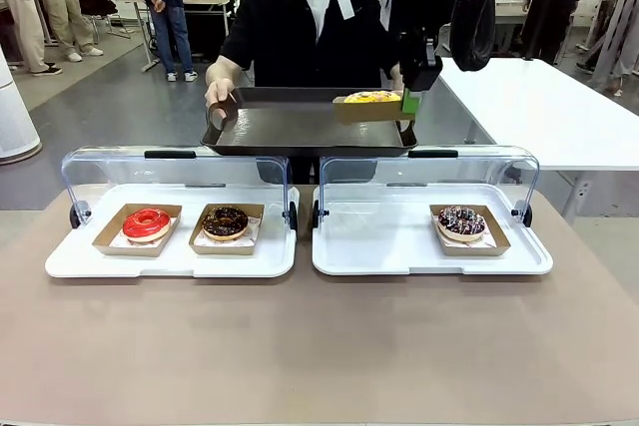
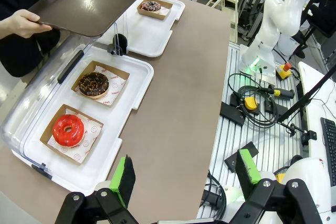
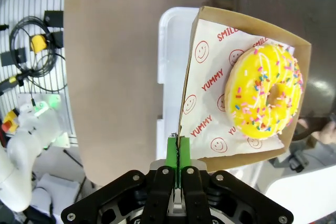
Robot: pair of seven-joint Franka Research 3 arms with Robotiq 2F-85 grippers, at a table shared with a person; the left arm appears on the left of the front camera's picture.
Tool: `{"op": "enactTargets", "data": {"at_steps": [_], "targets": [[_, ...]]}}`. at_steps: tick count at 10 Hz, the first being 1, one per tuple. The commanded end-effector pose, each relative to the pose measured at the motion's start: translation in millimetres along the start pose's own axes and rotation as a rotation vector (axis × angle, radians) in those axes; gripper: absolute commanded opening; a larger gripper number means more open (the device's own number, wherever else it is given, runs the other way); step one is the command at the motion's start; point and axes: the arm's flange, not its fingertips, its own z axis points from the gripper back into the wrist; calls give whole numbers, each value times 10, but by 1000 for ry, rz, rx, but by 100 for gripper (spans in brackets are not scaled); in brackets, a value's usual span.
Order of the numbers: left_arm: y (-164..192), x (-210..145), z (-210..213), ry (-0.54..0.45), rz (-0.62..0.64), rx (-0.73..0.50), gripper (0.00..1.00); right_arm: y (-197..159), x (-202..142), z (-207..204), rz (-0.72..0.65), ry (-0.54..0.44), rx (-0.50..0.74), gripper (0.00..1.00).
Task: Provide the desired donut to the person.
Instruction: Place the picked Paper togo box onto the Handle tray extended by the person.
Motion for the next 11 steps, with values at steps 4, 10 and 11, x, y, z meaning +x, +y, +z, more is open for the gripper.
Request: {"op": "enactTargets", "data": {"at_steps": [4,10,11], "targets": [[-6,4,14,-12,-15,-1,100,-823,-253,-182,112,-80,-18,2],[-6,4,14,-12,-15,-1,100,-1277,-206,-622,53,-103,22,2],[-6,4,14,-12,-15,-1,100,-1298,-203,-686,43,-101,29,2]]}}
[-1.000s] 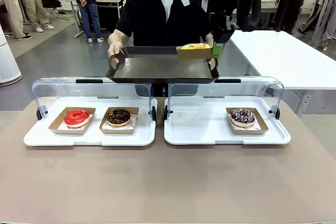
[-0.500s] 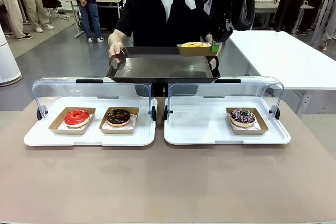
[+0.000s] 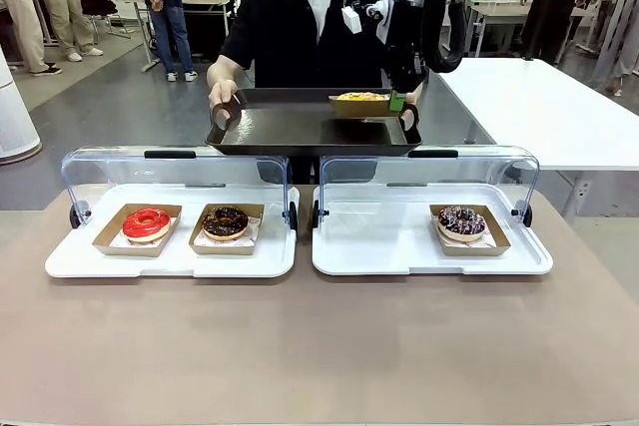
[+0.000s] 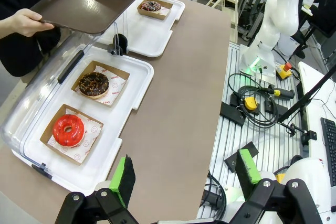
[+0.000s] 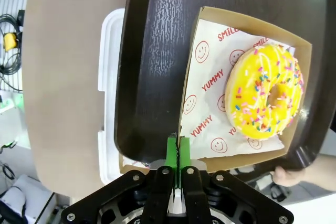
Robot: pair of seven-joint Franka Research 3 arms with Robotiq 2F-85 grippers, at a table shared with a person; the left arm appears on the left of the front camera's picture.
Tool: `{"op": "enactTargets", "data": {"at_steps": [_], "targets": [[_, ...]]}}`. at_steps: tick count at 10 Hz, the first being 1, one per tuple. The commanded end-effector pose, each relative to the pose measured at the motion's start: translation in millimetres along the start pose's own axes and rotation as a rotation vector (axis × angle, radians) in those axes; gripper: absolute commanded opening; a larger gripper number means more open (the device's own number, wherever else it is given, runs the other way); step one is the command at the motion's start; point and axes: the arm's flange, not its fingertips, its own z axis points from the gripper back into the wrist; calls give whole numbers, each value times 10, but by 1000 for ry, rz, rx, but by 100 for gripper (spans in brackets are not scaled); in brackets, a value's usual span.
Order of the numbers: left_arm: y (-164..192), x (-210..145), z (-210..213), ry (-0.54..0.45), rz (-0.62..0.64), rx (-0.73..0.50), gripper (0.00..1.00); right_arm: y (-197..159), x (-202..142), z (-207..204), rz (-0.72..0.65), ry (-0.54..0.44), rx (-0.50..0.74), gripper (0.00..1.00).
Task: Provide the desired donut to the person.
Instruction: Place the picked Paper togo box onto the Handle tray extended by the person.
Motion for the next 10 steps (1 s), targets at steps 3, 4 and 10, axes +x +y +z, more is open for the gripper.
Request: {"op": "enactTargets", "data": {"at_steps": [3,4,10], "targets": [[-5,6,12,-12,-16,-2,100,-143,10,-107,-57,-10,12,2],[-5,6,12,-12,-16,-2,100,-166,2,-137,-75,-17,18,2],[-5,6,12,-12,-16,-2,100,-205,-51,-166,-117,-38,31,100]]}}
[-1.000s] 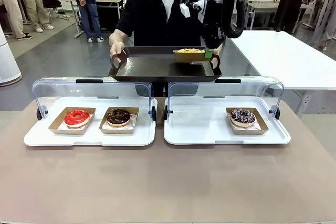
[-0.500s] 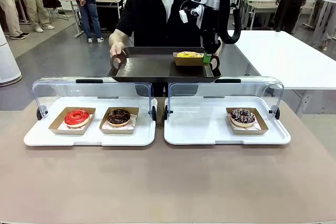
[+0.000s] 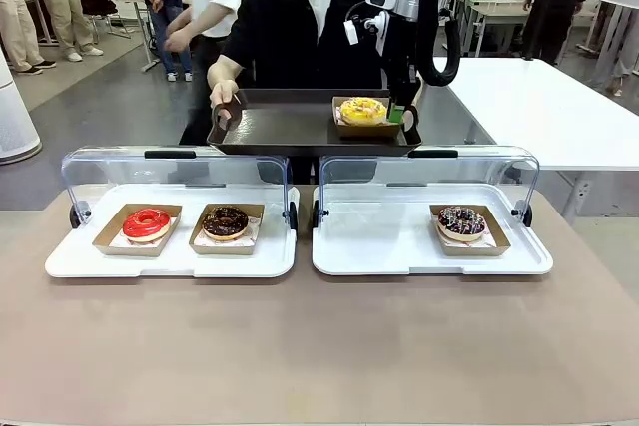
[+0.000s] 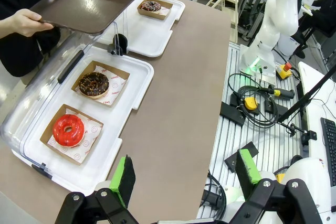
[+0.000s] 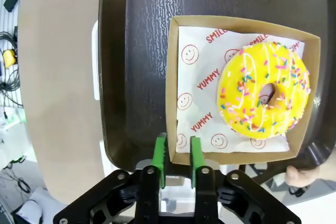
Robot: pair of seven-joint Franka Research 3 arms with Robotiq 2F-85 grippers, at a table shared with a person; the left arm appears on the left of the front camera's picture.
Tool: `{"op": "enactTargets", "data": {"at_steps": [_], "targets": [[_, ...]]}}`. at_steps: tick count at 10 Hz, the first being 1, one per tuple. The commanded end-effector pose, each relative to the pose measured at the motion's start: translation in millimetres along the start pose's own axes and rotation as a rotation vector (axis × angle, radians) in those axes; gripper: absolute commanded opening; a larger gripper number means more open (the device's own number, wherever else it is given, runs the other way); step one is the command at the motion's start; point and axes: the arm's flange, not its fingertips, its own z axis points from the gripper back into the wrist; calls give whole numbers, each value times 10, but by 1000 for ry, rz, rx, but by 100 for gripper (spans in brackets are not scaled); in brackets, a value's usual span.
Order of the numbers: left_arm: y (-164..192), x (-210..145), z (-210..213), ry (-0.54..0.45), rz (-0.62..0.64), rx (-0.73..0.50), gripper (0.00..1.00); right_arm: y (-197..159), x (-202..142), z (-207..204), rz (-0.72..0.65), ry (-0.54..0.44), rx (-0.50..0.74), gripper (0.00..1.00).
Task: Provide the desired donut to the person.
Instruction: Place the picked Paper togo box onto the Handle tray extended by the person.
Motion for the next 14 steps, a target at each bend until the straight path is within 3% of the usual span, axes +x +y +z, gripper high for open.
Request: {"op": "enactTargets", "data": {"at_steps": [1,2,3,4,5,10,12,14], "targets": [[-5,6,12,-12,-16,-2,100,-33,39,35,-9,-29,13,100],[-5,6,12,-12,-16,-2,100,-41,36,39,-12,-28,15,100],[-5,6,12,-12,-16,-2,100,-44,29,38,-14,-29,20,87],[-5,6,12,-12,-16,-2,100,-30,28,35,-11,-29,24,97],[-5,6,12,-12,-16,-2,100,-26,29,35,-9,-29,26,100],[-5,6,12,-12,-16,-2,100,45,34,67,-6,-17,43,100],[-5,6,12,-12,-16,-2,100,265,47,137,-29,16,92,100],[-5,6,12,-12,-16,-2,100,711,17,325,-89,61,130,100]]}}
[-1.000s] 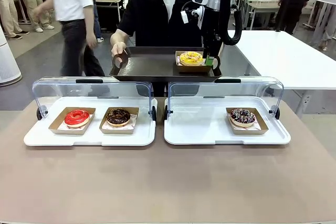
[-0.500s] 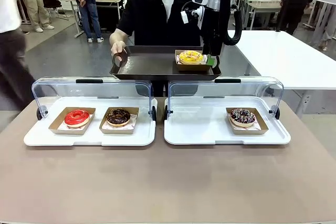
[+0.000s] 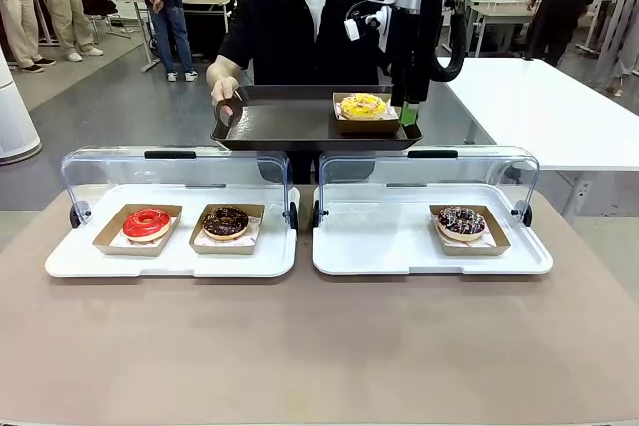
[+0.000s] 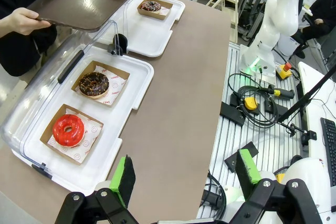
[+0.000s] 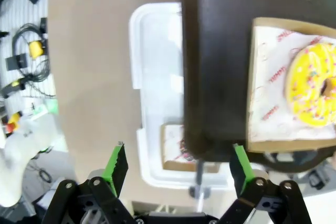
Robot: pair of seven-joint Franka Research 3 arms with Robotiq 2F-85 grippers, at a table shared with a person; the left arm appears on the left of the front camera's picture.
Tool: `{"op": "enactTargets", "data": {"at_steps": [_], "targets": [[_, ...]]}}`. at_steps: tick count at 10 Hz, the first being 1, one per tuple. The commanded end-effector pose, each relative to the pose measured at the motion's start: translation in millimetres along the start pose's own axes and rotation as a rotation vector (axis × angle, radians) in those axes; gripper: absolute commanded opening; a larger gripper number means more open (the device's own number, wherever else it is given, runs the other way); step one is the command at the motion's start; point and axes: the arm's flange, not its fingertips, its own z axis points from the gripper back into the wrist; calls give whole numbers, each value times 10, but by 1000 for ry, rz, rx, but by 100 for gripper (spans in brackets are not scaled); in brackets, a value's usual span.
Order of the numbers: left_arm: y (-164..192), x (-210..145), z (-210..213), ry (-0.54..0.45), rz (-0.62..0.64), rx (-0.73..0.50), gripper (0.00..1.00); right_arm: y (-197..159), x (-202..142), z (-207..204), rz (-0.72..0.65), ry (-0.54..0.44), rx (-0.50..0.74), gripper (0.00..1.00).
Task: Provide the desired donut to the person.
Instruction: Place the picked Paper togo box onto the Handle tray extended by the person.
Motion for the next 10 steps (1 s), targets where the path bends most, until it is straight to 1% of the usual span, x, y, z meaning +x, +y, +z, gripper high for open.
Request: {"op": "enactTargets", "data": {"at_steps": [1,2,3,5,6,8,10], "targets": [[-6,7,13,-12,-16,-1,100,566,-91,136,-65,0,25,100],[-6,7,13,-12,-16,-1,100,829,-198,174,-114,-12,15,100],[-6,7,13,-12,-16,-1,100,1033,-270,146,-94,-7,4,100],[-6,7,13,-12,-16,-1,100,1329,-380,-13,-80,16,-25,100],[-6,7,13,-12,-16,-1,100,1445,-456,-108,-105,32,-33,100],[-6,7,13,-12,-16,-1,100,1551,-609,-187,-126,0,-44,100],[-6,7,13,-12,-16,-1,100,1449,-739,-267,-183,-16,-44,100]]}}
